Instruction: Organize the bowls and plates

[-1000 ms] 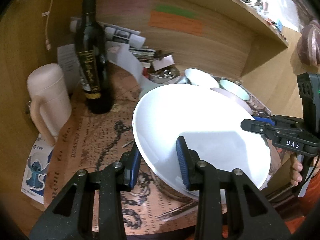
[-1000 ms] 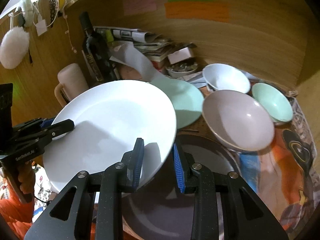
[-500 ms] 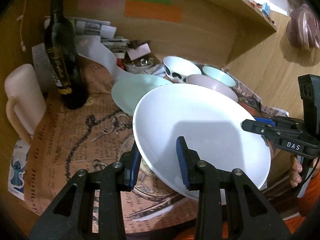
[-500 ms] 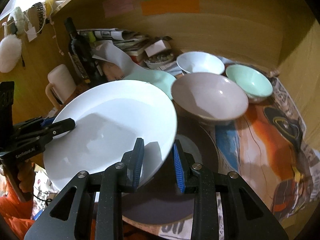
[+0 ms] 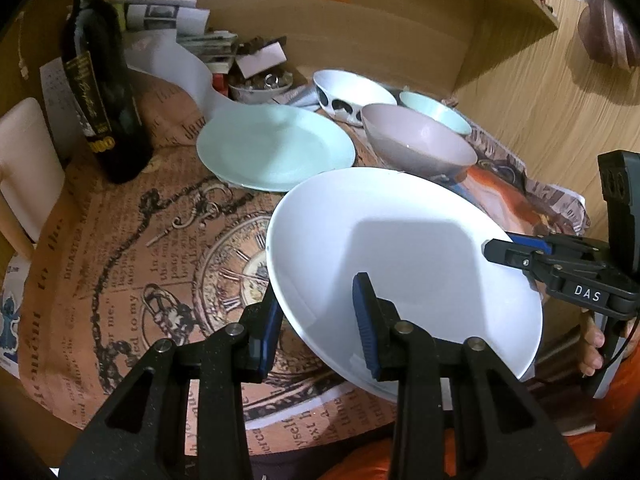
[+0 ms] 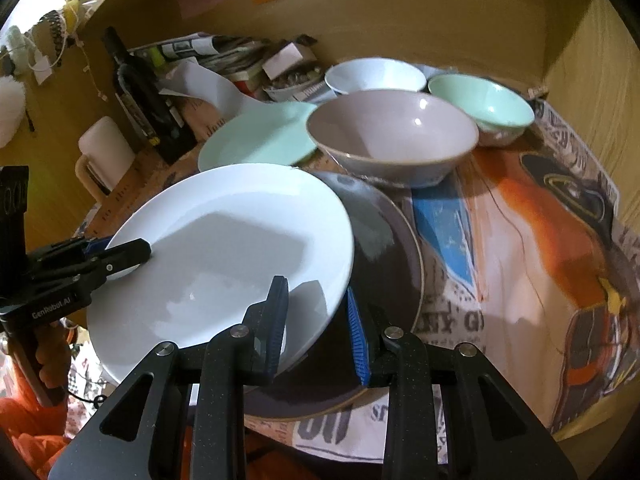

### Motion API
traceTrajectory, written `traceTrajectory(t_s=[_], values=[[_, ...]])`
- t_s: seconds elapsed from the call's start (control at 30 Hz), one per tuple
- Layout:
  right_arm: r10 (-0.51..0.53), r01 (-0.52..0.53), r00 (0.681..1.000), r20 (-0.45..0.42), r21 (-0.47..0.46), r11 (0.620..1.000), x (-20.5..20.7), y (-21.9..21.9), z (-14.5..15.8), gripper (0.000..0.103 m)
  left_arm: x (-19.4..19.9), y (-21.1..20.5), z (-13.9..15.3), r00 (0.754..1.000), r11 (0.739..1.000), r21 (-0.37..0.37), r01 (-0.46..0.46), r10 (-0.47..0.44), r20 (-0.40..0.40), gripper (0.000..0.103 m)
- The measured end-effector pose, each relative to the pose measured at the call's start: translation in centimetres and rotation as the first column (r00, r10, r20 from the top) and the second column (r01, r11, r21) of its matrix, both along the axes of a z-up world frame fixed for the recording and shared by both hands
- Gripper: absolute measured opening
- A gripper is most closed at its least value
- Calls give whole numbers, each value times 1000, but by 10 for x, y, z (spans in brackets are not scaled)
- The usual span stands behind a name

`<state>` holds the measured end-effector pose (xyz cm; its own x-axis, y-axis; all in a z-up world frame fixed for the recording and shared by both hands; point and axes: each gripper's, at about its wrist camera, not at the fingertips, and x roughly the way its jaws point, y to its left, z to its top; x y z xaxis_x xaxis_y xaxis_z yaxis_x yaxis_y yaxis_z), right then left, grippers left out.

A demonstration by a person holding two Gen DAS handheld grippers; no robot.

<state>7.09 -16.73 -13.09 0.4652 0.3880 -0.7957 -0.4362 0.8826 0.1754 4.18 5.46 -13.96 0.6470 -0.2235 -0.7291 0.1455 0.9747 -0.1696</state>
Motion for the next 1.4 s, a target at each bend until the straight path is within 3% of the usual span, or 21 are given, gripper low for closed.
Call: traceTrajectory(t_s=[0.43, 1.03, 1.4], values=[[-45, 45, 998, -42, 5, 999, 6, -15, -11, 26, 12, -21, -10, 999, 998, 48, 31, -30, -20, 36], [-93, 94, 995, -35, 34, 995, 11, -25, -7, 26, 20, -30, -19, 996, 995, 77, 70, -66, -52, 38], [-34, 41, 991, 126, -55, 998, -5, -11, 11, 24, 18, -41, -25, 993, 986, 121, 111, -105, -54, 40]])
